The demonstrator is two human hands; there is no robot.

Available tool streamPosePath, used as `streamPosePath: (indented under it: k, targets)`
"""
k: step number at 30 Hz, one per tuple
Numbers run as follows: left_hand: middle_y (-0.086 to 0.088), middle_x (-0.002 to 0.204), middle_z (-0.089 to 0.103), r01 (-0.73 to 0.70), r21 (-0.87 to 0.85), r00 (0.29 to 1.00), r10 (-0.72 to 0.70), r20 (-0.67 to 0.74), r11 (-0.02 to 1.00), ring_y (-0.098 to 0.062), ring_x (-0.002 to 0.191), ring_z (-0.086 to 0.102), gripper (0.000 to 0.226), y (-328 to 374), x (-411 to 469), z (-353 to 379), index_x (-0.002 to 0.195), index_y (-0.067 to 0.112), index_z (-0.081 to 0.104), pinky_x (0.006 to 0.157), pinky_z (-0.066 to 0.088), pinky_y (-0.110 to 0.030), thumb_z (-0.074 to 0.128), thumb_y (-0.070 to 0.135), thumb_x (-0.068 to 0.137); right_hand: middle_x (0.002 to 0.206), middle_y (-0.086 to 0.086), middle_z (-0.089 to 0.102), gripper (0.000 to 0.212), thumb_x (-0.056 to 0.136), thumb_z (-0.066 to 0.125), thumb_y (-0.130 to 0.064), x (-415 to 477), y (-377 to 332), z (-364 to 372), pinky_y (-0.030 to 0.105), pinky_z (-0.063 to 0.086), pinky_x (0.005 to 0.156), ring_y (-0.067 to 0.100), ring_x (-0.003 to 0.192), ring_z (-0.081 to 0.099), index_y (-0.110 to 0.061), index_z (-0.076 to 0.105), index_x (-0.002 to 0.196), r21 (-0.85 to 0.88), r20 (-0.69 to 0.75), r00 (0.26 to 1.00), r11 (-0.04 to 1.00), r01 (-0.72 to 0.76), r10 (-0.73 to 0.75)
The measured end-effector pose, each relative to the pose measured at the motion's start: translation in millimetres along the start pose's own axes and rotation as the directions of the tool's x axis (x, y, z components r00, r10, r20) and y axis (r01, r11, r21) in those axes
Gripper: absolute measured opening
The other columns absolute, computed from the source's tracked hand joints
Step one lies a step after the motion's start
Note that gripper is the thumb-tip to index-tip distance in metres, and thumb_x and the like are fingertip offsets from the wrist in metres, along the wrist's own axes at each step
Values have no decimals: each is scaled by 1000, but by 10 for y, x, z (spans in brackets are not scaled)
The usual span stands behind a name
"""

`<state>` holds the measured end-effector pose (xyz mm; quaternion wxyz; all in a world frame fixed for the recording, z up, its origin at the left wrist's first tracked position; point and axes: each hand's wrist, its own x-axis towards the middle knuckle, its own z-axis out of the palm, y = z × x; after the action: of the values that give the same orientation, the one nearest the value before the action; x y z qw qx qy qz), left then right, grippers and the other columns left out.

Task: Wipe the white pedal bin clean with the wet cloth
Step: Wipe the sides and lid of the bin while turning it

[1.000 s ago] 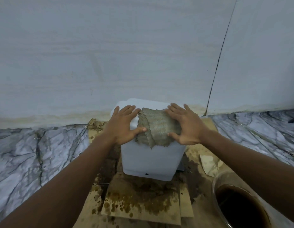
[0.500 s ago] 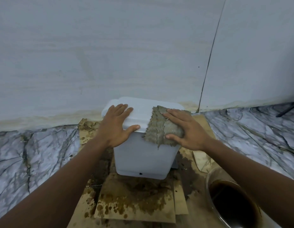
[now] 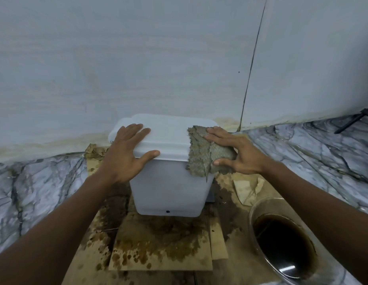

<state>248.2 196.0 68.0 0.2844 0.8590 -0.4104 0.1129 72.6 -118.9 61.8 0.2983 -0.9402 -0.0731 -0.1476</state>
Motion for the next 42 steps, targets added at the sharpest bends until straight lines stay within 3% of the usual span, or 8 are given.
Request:
streamPosePath:
  k: [8,16,20,24,31,35,38,42]
  targets:
    - [-1,160,37,24,-17,1000,-24,-13,1000,-18,151,22,76,15,-7,24,148,24,48,126,12,-43,55,67,85,156,-6,42,78,74,84,-48,120,-127,207,48,28,122,8,150,27,-30,53,143,11,-161,986,999,-34,35]
    - [0,160,37,18,0,1000,-18,-3,1000,-16,151,22,76,39,-19,11,148,26,48,126,14,-44,57,69,86,159,-11,33,81,79,80,-2,193,-101,-354,30,18,123,1,150,18,-34,47,145,-43,274,955,993,-107,115]
    - [0,160,36,32,10,999,-32,2,999,-16,151,22,78,41,-21,6,149,26,47,126,8,-39,54,69,85,156,-5,39,88,63,90,-37,223,-194,-170,30,20,123,6,148,25,-28,52,142,-13,147,980,991,-137,137]
    - [-1,160,37,37,17,999,-37,1,999,-18,151,22,78,43,-16,4,149,25,47,125,9,-39,53,69,85,157,-3,39,89,70,76,-63,287,-354,138,40,17,125,14,149,28,-30,46,147,-223,-30,994,968,-111,107]
    - [3,162,33,117,-55,991,-112,78,992,-14,152,19,73,110,0,-93,150,28,45,126,5,-38,44,66,88,158,0,39,82,84,60,-68,577,-670,616,38,16,122,22,148,30,-27,39,151,-372,-121,993,927,-40,-6]
    - [-3,154,46,226,-201,974,-225,27,953,-22,145,36,52,252,108,-204,144,19,53,117,20,-34,44,49,103,162,3,32,83,87,60,-64,817,-915,759,38,12,123,24,150,25,-24,32,155,-389,-74,997,921,-15,-15]
    - [-4,154,46,247,-139,965,-257,-54,959,-23,144,36,50,367,171,-218,148,17,49,117,24,-36,45,43,105,161,1,33,92,79,74,-58,867,-976,725,39,14,124,21,150,25,-25,33,155,-275,-19,999,961,-36,32]
    - [-5,156,43,56,-63,998,-59,-35,996,-22,148,29,54,632,205,-82,149,18,45,121,20,-39,45,44,102,166,-8,20,118,56,88,-62,677,-805,418,43,22,123,15,153,18,-38,28,155,42,-21,991,991,-131,132]
